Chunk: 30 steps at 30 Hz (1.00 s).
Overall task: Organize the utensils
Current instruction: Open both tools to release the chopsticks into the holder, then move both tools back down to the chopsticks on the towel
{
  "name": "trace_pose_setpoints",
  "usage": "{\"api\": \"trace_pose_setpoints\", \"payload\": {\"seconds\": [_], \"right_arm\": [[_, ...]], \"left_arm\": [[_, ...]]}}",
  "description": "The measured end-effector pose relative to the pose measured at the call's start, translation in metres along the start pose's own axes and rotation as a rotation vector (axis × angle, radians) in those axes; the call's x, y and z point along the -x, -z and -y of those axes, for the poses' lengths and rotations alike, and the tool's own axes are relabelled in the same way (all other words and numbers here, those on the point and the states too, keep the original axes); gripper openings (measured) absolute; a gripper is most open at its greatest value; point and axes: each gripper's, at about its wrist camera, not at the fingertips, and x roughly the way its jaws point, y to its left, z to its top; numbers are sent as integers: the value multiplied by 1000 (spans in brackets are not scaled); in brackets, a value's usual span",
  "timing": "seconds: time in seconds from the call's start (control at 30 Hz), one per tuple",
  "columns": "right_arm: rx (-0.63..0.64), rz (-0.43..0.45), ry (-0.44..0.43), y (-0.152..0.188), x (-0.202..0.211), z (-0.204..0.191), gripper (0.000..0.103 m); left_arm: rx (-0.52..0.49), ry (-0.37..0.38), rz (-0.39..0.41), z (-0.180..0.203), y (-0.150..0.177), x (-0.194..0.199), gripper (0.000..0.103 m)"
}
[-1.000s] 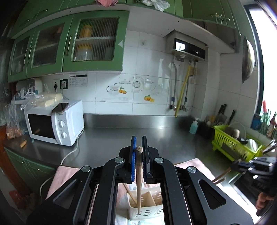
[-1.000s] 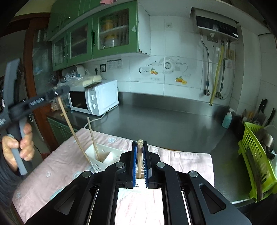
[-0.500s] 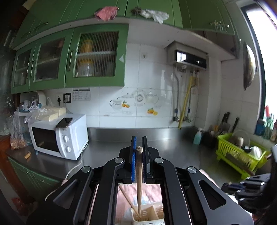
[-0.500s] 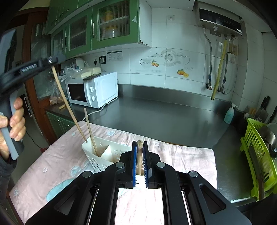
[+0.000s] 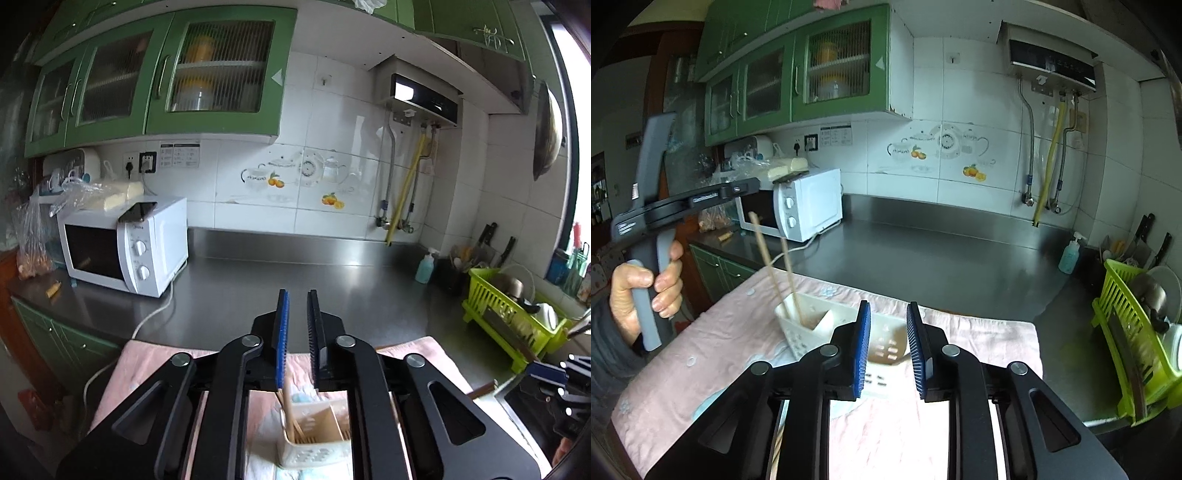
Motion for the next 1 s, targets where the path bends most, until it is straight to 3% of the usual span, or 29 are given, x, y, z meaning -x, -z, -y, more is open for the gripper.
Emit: {"api": "trace_pose_setpoints", "payload": {"seconds": [0.1,0.2,0.33,0.63,0.73,1.0], "right_arm": [[-8,-9,-18,19,15,-11,23],[-11,-38,-42,47,26,-27,24],[-34,-104,-84,93,36,-50,24],[-99,-244,-92,186,45,-91,24],[-124,-304,-82,213,40,-99,23],[-167,-370,-76,246,23,-116,16]], "left_arm": [[-7,3,-3,2,8,17,24],[-6,4,-16,3,23,39,43],[-18,-8,-52,4,50,70,51],[-28,-70,-218,7,146,122,52],[19,-74,-258,-2,174,131,52],[91,-104,-365,-16,239,137,52]]}}
